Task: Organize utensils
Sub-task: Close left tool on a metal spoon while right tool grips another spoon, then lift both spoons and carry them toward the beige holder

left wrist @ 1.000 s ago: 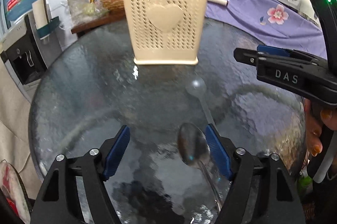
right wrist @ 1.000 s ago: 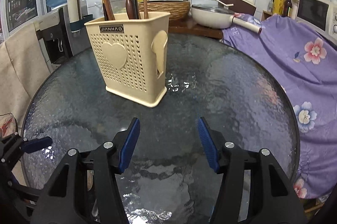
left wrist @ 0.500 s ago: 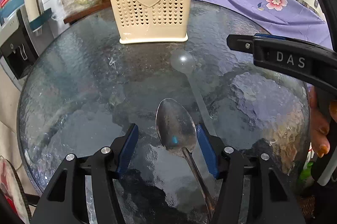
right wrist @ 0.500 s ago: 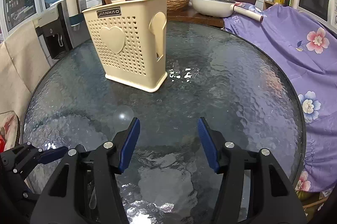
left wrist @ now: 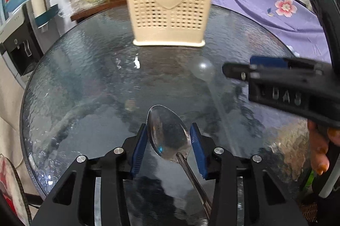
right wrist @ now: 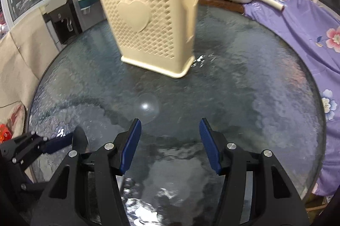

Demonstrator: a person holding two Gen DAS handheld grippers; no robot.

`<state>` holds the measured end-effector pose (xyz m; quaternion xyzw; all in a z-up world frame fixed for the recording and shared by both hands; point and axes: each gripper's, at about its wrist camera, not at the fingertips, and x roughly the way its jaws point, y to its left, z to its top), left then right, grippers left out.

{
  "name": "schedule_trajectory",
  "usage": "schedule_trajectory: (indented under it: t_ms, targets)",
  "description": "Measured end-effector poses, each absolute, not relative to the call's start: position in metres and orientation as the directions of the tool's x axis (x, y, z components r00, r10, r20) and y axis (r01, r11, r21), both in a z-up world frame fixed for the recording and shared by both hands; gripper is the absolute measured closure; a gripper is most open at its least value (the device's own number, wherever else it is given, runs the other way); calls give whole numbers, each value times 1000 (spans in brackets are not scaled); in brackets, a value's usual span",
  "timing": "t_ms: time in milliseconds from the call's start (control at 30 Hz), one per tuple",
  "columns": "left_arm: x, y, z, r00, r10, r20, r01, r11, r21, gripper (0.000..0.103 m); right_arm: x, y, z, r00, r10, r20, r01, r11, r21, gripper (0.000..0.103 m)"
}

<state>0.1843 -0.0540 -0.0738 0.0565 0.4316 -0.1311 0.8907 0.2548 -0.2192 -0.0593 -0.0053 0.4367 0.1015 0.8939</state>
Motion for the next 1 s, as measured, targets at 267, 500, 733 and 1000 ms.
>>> schedule_trajectory:
  t_ms: [267,500,733,1000]
  targets:
    - [193,-31,-73,599,-179,-780,249,968,-31,63,266,-190,-72,551,173,-816,-216,975,61,46]
    - [195,-23,-73,602,-186,-776,245,969,-42,63,284,-183,-78,518,172,-838,-203,976,76,47]
    - [198,-19,-72,602,-192,-775,245,968,-50,63,289,-178,-78,537,138,-832,-185,982,43,66]
    - [201,-16,-69,607,-200,-769,239,969,-64,63,283,-186,-73,562,183,-807,-197,977,84,66]
